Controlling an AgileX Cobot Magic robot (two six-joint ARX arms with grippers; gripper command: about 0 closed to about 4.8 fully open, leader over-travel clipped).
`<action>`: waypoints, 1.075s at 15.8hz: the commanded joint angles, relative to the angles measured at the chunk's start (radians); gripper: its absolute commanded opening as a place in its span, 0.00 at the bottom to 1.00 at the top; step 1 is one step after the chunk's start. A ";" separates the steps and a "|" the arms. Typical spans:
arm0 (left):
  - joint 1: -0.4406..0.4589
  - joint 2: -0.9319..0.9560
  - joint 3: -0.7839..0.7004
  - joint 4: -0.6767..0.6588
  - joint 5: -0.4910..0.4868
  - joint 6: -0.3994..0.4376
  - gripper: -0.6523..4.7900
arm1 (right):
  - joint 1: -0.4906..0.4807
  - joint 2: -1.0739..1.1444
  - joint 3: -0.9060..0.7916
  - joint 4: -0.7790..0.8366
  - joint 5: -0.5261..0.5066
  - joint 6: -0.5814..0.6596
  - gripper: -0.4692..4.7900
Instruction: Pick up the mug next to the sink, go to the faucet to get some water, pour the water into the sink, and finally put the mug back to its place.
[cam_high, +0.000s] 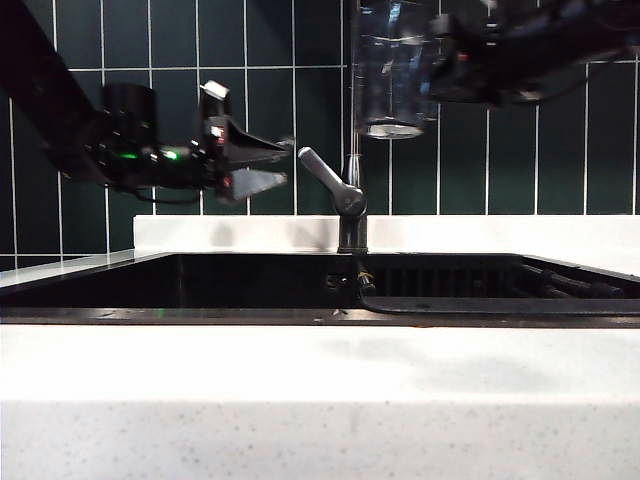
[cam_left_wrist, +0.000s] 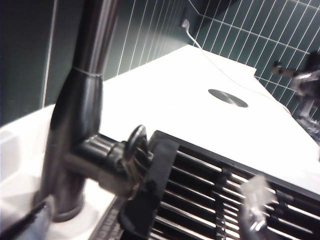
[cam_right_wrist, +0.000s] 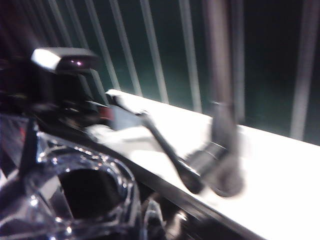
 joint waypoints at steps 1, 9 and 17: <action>-0.021 0.026 0.046 0.002 -0.015 0.025 0.96 | 0.030 0.037 0.095 -0.023 -0.010 0.005 0.08; -0.074 0.068 0.145 -0.018 -0.012 0.071 0.91 | 0.084 0.121 0.242 -0.067 -0.035 0.010 0.08; -0.096 0.068 0.144 -0.019 0.016 0.071 0.90 | 0.084 0.121 0.339 -0.105 -0.034 0.008 0.08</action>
